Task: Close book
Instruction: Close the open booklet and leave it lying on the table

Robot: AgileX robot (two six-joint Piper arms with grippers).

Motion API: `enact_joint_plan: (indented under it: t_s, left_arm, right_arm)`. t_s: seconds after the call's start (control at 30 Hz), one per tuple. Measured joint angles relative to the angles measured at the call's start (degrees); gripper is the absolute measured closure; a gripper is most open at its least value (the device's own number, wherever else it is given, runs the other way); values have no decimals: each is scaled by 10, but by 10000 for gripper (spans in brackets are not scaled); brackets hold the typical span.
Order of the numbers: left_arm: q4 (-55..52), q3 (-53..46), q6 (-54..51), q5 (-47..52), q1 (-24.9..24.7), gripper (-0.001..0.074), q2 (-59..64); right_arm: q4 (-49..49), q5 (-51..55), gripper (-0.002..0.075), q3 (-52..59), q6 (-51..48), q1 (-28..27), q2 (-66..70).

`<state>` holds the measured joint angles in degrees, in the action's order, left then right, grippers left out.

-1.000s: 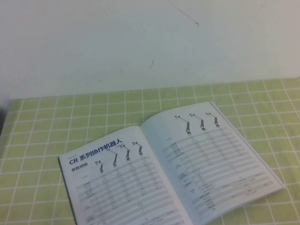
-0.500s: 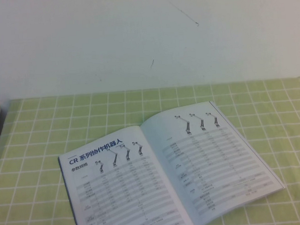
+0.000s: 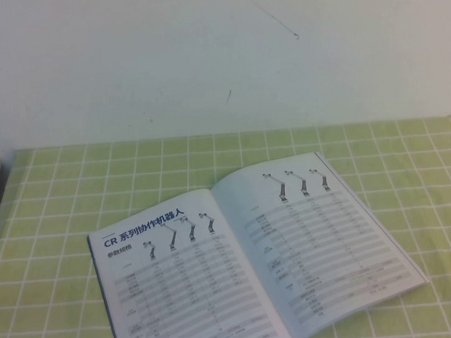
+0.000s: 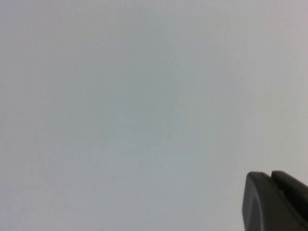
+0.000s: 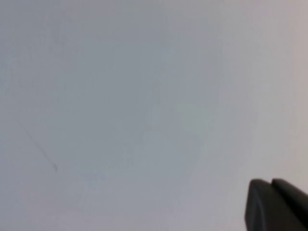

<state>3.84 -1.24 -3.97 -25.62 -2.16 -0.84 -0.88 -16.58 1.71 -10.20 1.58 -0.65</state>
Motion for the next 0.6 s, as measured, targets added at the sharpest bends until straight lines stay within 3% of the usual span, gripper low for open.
enact_joint_plan:
  t_s: [0.13,0.37,0.43,0.6]
  left_arm:
    - [0,0,0,-73,0,738,0]
    - [2,0,0,-95,0,738,0]
    - [-6,4,0,-66,0,738,0]
    - [-22,90,0,120,0,738,0]
  right_arm:
    - [0,-75,729,0,1,0,0]
    - [-36,-69,729,-1,-11,0,0]
    - [-37,-25,729,-11,-11,0,0]
    - [-40,114,729,-109,-11,0,3]
